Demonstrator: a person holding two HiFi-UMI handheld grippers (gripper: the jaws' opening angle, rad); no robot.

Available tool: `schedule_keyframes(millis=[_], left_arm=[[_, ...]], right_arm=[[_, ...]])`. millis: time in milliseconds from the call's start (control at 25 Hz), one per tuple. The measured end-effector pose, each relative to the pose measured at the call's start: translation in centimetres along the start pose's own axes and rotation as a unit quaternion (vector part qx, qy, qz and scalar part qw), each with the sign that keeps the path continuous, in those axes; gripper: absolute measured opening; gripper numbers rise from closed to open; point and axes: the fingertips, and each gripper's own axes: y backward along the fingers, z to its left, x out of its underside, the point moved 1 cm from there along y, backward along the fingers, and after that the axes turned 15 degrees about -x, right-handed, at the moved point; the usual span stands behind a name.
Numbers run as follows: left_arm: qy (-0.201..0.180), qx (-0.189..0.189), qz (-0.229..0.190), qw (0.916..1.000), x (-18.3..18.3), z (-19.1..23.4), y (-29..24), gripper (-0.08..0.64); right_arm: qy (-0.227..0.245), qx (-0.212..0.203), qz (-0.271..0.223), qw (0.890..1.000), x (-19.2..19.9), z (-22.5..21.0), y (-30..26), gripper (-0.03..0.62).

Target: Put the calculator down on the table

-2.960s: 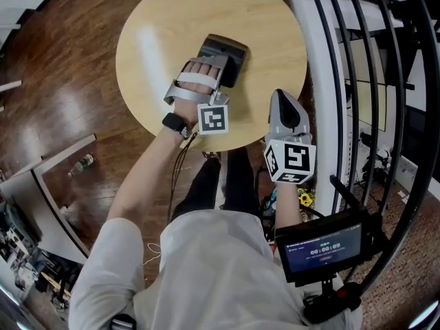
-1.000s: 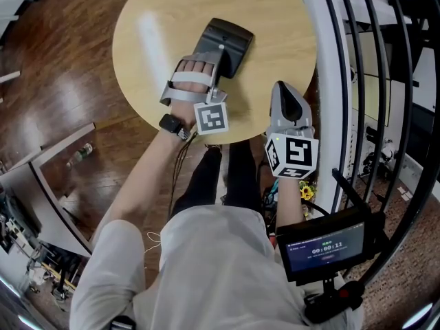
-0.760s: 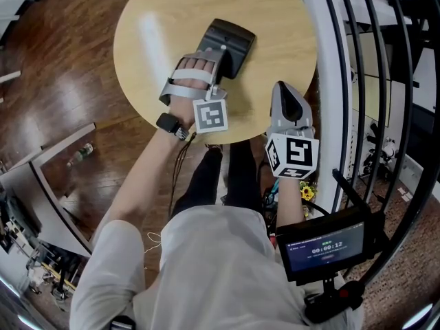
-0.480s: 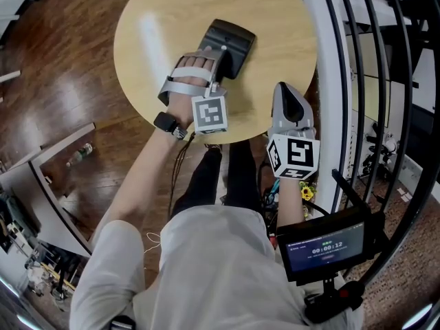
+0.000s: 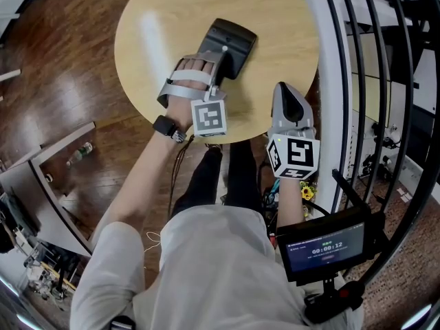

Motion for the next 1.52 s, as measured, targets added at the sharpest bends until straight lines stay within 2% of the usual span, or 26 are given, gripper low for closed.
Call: schedule_keyframes(millis=[800,960,1080,1240,1320,1440,1520], left_arm=[[-0.005,-0.005,0.01,0.9999,0.4,-0.9,1.3,0.276],[-0.013,-0.018,0.008,0.9997,0.0,-0.6,1.8,0.276],[-0.002,-0.015,0.01,0.9998,0.1,-0.3,1.8,0.272],[0.028,-0.036,0.01,0.9989,-0.1,1.3,2.2,0.175],[0.025,-0.06,0.007,0.9978,-0.1,2.6,2.4,0.142],[0.016,-0.105,0.009,0.9943,0.4,4.9,3.1,0.032],[0.027,-0.12,0.008,0.9923,0.7,6.5,3.8,0.008]], right_arm=[[0.0,-0.002,-0.002,1.0,-0.1,0.6,-0.4,0.003],[0.001,-0.001,-0.005,1.0,-0.2,0.5,0.1,0.003],[0.004,-0.003,-0.008,1.0,-0.5,0.6,-0.1,0.003],[0.014,-0.01,-0.016,1.0,-1.4,0.7,0.1,0.003],[0.02,-0.01,-0.022,1.0,-2.1,0.8,0.3,0.003],[0.028,-0.01,-0.031,0.999,-3.5,1.1,0.7,0.003],[0.037,-0.009,-0.036,0.999,-4.8,1.7,1.0,0.003]])
